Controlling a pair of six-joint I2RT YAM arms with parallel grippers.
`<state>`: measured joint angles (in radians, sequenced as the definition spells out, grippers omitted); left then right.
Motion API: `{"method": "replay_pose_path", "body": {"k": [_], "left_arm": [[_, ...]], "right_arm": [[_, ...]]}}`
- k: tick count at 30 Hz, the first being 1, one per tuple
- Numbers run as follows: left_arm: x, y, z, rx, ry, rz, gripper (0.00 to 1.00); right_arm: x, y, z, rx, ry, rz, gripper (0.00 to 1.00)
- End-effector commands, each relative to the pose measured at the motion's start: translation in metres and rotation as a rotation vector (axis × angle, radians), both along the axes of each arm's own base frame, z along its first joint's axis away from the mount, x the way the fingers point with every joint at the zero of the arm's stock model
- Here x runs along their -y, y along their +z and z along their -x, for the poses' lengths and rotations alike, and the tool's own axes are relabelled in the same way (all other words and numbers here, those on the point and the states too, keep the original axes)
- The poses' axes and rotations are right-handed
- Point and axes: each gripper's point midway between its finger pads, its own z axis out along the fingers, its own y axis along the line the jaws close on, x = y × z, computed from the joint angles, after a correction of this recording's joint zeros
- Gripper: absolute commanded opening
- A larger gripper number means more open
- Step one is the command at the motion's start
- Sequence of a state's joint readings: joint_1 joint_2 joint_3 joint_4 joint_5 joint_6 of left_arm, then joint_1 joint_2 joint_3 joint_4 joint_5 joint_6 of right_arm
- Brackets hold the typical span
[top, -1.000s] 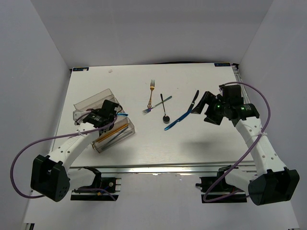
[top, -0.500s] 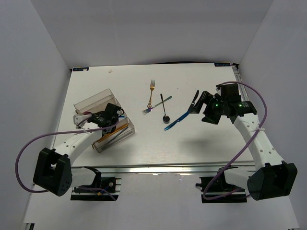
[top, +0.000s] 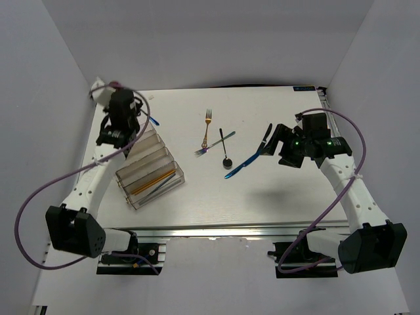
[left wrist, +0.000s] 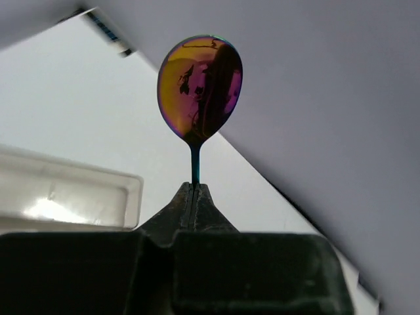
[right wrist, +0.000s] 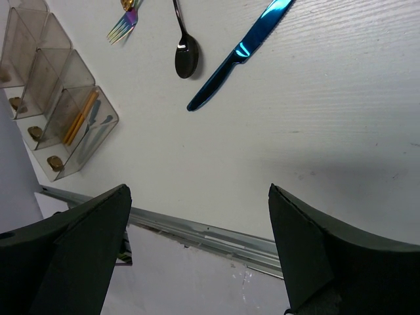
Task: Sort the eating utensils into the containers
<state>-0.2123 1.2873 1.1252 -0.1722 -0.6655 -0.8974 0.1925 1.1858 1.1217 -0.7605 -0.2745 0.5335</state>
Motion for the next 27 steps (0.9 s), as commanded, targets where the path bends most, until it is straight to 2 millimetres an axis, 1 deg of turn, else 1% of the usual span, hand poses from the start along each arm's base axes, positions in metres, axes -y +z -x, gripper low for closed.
{"method": "replay_pose_path", "body": {"k": [1,2,3,4,5,6,8,9,10,11,13,14,15,16,17,18,19,20,21,23,24,27], "left_arm": [[0.043,0.026,-0.019,-0.173,-0.427,-0.401,0.00],[0.046,0.023,-0.018,-0.228,-0.495,-0.490,0.00],[0.048,0.008,-0.015,-0.313,-0.546,-0.521,0.00],[0.047,0.014,-0.015,-0.340,-0.591,-0.613,0.00],[0.040,0.005,-0.008,-0.409,-0.587,-0.657,0.00],[0.037,0.004,0.000,-0.437,-0.601,-0.738,0.00],[0.030,0.007,0.010,-0.454,-0.596,-0.820,0.00],[0.026,0.004,0.015,-0.468,-0.600,-0.853,0.00],[0.020,0.006,0.021,-0.489,-0.615,-0.932,0.00],[0.018,-0.005,0.026,-0.532,-0.642,-0.966,0.00],[0.011,-0.010,0.032,-0.583,-0.670,-1.060,0.00],[0.011,-0.021,0.036,-0.606,-0.704,-1.086,0.00],[0.020,-0.028,0.036,-0.586,-0.768,-1.103,0.00],[0.023,-0.033,0.037,-0.578,-0.809,-1.143,0.00],[0.030,-0.033,0.038,-0.540,-0.851,-1.164,0.00],[0.039,-0.055,0.043,-0.527,-0.942,-1.186,0.00],[0.042,-0.059,0.044,-0.505,-0.967,-1.223,0.00],[0.048,-0.054,0.044,-0.446,-0.978,-1.238,0.00],[0.049,-0.069,0.048,-0.447,-0.996,-1.236,0.00],[0.055,-0.068,0.050,-0.386,-1.012,-1.251,0.00],[0.058,-0.082,0.054,-0.388,-1.041,-1.251,0.00],[0.069,-0.091,0.057,-0.322,-1.086,-1.258,0.00]], "right_arm": [[0.003,0.009,0.000,0.054,0.020,0.025,0.89],[0.003,0.009,0.001,0.055,0.023,0.023,0.89],[0.002,0.008,0.002,0.052,0.028,0.018,0.89],[0.001,0.008,0.002,0.054,0.031,0.016,0.89],[0.000,0.008,0.002,0.055,0.038,0.014,0.89],[0.000,0.008,0.002,0.056,0.038,0.012,0.89],[-0.002,0.009,0.002,0.060,0.048,0.003,0.89],[-0.003,0.008,0.002,0.055,0.054,-0.001,0.89],[-0.004,0.008,0.003,0.054,0.060,-0.006,0.89],[-0.005,0.007,0.003,0.051,0.066,-0.008,0.89],[-0.006,0.004,0.005,0.044,0.075,-0.014,0.89],[-0.007,0.003,0.007,0.042,0.082,-0.019,0.89],[-0.008,0.001,0.008,0.037,0.086,-0.026,0.89],[-0.010,0.000,0.009,0.033,0.087,-0.040,0.89],[-0.013,-0.004,0.011,0.023,0.097,-0.058,0.89],[-0.015,-0.005,0.013,0.017,0.104,-0.065,0.89],[-0.016,-0.007,0.013,0.010,0.107,-0.071,0.89],[-0.017,-0.006,0.013,0.015,0.109,-0.076,0.89],[-0.017,-0.007,0.014,0.010,0.114,-0.079,0.89],[-0.019,-0.007,0.015,0.009,0.120,-0.081,0.89],[-0.020,-0.007,0.014,0.011,0.122,-0.083,0.89],[-0.022,-0.006,0.014,0.011,0.130,-0.091,0.89]]}}
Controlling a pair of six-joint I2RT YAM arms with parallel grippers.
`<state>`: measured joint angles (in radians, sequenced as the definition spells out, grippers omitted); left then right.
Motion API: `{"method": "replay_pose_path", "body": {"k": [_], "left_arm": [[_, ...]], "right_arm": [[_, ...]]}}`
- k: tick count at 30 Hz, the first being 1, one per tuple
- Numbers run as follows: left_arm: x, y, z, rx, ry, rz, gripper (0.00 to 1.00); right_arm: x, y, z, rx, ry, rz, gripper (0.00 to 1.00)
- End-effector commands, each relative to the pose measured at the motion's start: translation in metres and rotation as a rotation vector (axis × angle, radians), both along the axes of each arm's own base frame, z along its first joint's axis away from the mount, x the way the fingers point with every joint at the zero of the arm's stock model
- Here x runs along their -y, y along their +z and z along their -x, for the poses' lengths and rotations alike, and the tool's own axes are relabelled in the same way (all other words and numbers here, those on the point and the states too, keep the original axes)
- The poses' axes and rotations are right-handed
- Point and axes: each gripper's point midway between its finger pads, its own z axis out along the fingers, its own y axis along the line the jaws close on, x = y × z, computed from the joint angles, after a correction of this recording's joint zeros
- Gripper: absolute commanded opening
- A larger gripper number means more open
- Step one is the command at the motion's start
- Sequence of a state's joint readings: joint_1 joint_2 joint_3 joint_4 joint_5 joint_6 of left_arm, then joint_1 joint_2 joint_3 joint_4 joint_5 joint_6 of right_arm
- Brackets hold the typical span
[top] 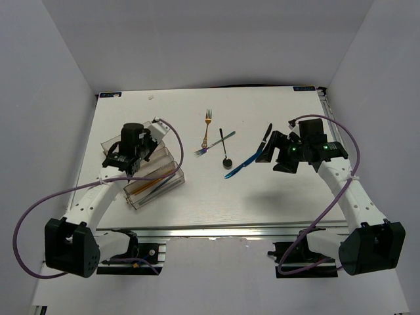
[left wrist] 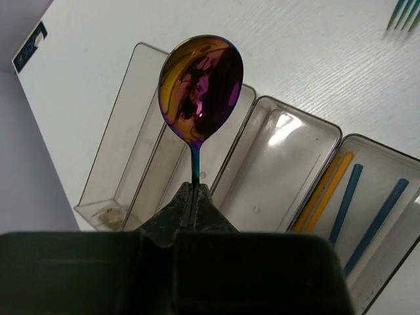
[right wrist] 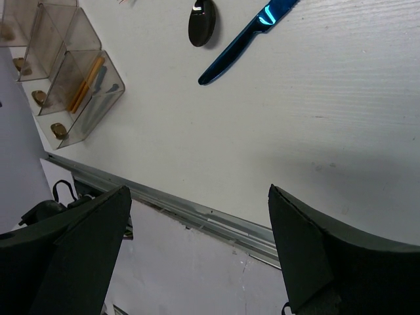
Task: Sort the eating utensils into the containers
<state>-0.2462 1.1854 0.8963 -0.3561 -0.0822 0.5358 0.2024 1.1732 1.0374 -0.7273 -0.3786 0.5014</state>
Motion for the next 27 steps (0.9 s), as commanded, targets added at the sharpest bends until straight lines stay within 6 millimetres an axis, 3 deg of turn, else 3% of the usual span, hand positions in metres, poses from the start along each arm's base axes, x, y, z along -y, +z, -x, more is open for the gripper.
{"method": "replay_pose_path", "body": {"k": [1,10,15,19,20,24,27], "left_arm": [[0.022,0.016,-0.005,0.121,-0.142,0.038,0.00],[0.032,-0.042,0.005,-0.057,-0.276,0.019,0.00],[0.031,-0.052,0.010,-0.096,-0.258,0.026,0.00],[0.027,-0.060,0.016,-0.128,-0.205,0.054,0.09],[0.025,-0.061,0.018,-0.133,-0.194,0.057,0.18],[0.008,-0.058,0.019,-0.096,-0.084,0.034,0.38],[-0.008,-0.049,0.016,-0.057,0.003,0.019,0.45]], "right_arm": [[-0.009,0.011,-0.004,0.047,0.034,-0.037,0.89],[-0.009,0.011,-0.005,0.046,0.038,-0.034,0.89],[-0.007,0.011,-0.009,0.057,0.026,-0.020,0.89],[-0.008,0.011,-0.014,0.061,0.019,-0.021,0.89],[-0.008,0.012,-0.015,0.063,0.016,-0.024,0.89],[-0.011,0.012,-0.020,0.071,0.011,-0.040,0.89],[-0.014,0.011,-0.024,0.064,0.012,-0.053,0.89]]}}
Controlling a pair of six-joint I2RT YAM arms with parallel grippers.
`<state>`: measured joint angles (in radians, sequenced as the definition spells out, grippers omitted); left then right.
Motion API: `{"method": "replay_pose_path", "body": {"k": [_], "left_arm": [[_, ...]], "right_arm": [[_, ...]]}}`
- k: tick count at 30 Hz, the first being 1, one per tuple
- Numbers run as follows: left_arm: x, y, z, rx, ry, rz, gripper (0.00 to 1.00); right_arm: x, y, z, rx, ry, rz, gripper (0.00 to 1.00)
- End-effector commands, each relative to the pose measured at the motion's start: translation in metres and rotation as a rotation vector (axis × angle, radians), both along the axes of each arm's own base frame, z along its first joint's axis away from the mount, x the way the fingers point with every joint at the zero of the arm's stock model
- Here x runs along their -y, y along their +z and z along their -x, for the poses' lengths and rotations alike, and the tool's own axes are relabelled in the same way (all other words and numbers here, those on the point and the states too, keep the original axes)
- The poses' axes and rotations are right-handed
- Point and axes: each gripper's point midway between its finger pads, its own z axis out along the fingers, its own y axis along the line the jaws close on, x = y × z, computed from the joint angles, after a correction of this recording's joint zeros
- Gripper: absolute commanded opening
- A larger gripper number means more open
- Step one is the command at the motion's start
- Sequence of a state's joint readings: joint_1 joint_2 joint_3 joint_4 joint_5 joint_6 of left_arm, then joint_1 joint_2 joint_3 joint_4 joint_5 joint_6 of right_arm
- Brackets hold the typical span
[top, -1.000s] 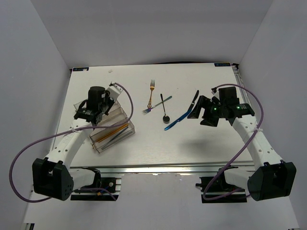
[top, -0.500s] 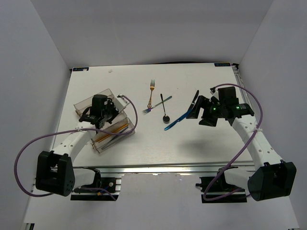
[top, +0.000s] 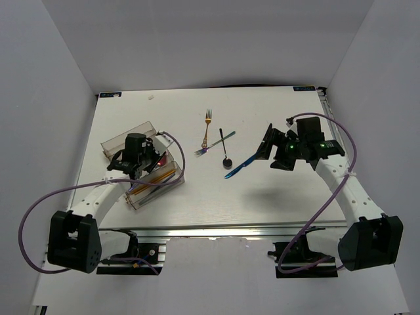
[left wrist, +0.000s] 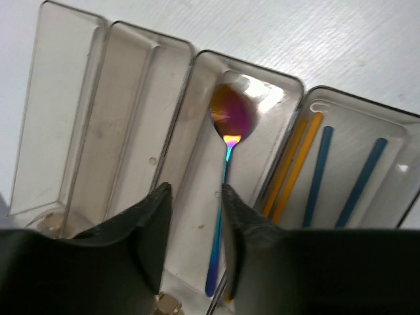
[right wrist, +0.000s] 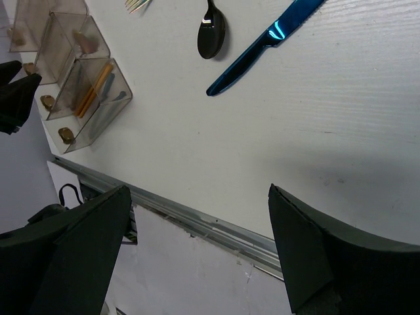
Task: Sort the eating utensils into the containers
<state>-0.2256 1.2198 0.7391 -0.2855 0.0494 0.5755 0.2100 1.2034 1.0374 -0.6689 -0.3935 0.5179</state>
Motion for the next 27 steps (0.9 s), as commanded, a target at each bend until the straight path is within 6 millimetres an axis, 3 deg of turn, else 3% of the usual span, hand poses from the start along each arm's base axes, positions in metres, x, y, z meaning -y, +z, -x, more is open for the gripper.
{"method": "replay_pose_path", "body": {"k": [1,3,5,6,7,9,10,12,13,14,15,16,17,18,20,21,23,25,27], "left_arm": [[-0.020,0.020,-0.004,0.073,0.116,-0.007,0.49],[-0.024,0.030,-0.006,0.104,0.151,0.002,0.52],[-0.024,0.052,-0.013,0.159,0.177,0.035,0.72],[-0.025,0.062,-0.015,0.180,0.229,0.081,0.79],[-0.025,0.088,-0.023,0.240,0.266,0.120,0.98],[-0.030,0.115,-0.029,0.293,0.410,0.237,0.98],[-0.029,0.140,-0.031,0.344,0.447,0.300,0.98],[-0.038,0.165,-0.032,0.396,0.647,0.482,0.98],[-0.042,0.166,-0.027,0.363,0.704,0.490,0.98],[-0.040,0.188,-0.033,0.374,0.733,0.539,0.98],[-0.035,0.192,-0.034,0.343,0.770,0.602,0.98],[-0.034,0.185,-0.029,0.282,0.808,0.605,0.98],[-0.030,0.194,-0.035,0.265,0.834,0.646,0.98],[-0.024,0.180,-0.029,0.174,0.893,0.689,0.98],[-0.005,0.163,-0.029,0.044,0.905,0.737,0.98],[0.011,0.154,-0.022,-0.057,0.893,0.793,0.98],[0.024,0.142,-0.014,-0.138,0.881,0.838,0.98],[0.033,0.134,0.002,-0.178,0.837,0.877,0.98],[0.027,0.130,0.019,-0.174,0.834,0.852,0.98]], "right_arm": [[-0.008,0.010,-0.015,0.042,0.008,-0.033,0.90],[-0.013,0.015,-0.020,0.069,0.025,-0.045,0.89],[-0.015,0.010,-0.027,0.059,0.023,-0.016,0.89],[-0.027,0.015,-0.027,0.071,0.058,0.003,0.89],[-0.029,0.001,-0.036,0.041,0.039,0.064,0.89],[-0.047,-0.005,-0.037,0.013,0.046,0.120,0.89],[-0.047,-0.009,-0.053,0.020,0.000,0.199,0.89],[-0.067,-0.012,-0.060,0.061,0.020,0.284,0.89],[-0.070,-0.019,-0.079,0.070,0.015,0.374,0.89],[-0.077,-0.026,-0.084,0.055,0.038,0.406,0.89],[-0.086,-0.053,-0.088,0.000,0.077,0.462,0.88],[-0.088,-0.044,-0.102,0.040,0.087,0.509,0.86],[-0.093,-0.051,-0.107,0.045,0.110,0.540,0.82],[-0.095,-0.073,-0.114,0.017,0.139,0.583,0.79],[-0.099,-0.075,-0.131,0.048,0.173,0.625,0.71],[-0.101,-0.092,-0.136,0.030,0.195,0.647,0.68],[-0.111,-0.092,-0.151,0.079,0.244,0.648,0.55],[-0.117,-0.108,-0.159,0.073,0.276,0.664,0.50],[-0.125,-0.120,-0.170,0.085,0.303,0.661,0.49]]}}
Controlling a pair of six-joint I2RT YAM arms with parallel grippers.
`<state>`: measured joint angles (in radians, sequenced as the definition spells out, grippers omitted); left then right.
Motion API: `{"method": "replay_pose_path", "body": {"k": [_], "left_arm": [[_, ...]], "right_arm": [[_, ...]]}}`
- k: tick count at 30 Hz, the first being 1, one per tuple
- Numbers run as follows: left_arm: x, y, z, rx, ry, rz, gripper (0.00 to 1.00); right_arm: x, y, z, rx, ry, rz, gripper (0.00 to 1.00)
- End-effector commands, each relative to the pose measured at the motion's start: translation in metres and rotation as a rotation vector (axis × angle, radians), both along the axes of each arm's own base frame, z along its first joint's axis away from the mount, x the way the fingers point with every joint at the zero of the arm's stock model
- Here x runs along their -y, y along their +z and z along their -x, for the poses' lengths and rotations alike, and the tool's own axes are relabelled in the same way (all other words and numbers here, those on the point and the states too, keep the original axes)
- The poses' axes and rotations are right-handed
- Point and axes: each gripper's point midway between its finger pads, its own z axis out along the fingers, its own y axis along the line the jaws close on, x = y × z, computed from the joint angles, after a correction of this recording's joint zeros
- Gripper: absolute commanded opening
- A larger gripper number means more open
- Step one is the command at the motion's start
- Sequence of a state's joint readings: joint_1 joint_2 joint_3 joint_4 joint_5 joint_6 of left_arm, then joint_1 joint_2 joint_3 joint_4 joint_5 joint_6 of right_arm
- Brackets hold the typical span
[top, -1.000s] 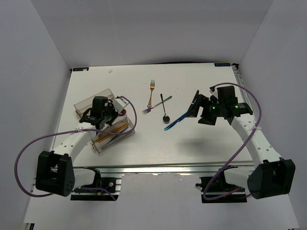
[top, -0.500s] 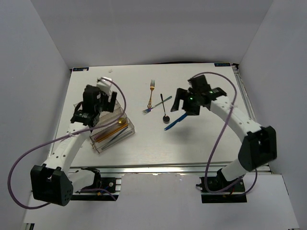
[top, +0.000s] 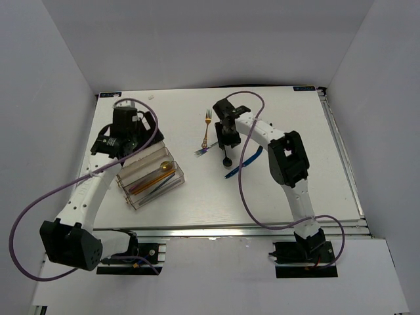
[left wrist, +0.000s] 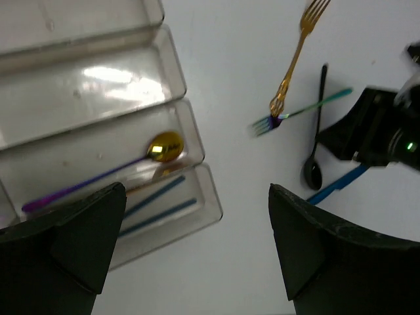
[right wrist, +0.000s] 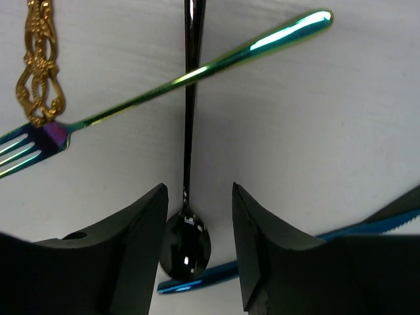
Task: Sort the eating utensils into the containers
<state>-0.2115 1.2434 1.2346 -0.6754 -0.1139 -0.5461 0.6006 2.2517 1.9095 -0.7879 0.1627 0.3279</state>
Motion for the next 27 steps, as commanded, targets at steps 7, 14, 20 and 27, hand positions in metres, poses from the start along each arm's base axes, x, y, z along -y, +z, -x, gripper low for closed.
{"method": "replay_pose_path", "body": {"k": [7,14,20,27], "left_arm": [[-0.017,-0.007,0.059,-0.106,0.116,0.034,0.98],[-0.040,0.033,0.054,-0.014,0.290,0.043,0.98],[-0.004,0.037,0.041,-0.009,0.087,0.112,0.98],[0.012,0.040,0.034,-0.037,0.017,0.148,0.98]], "right_arm": [[-0.002,-0.042,-0.007,-0.052,0.069,0.057,0.28],[0.017,-0.070,0.019,-0.139,0.048,0.111,0.04],[-0.006,-0.018,0.029,-0.166,0.034,-0.050,0.00],[0.010,0.040,0.028,-0.115,-0.059,-0.057,0.00]]}}
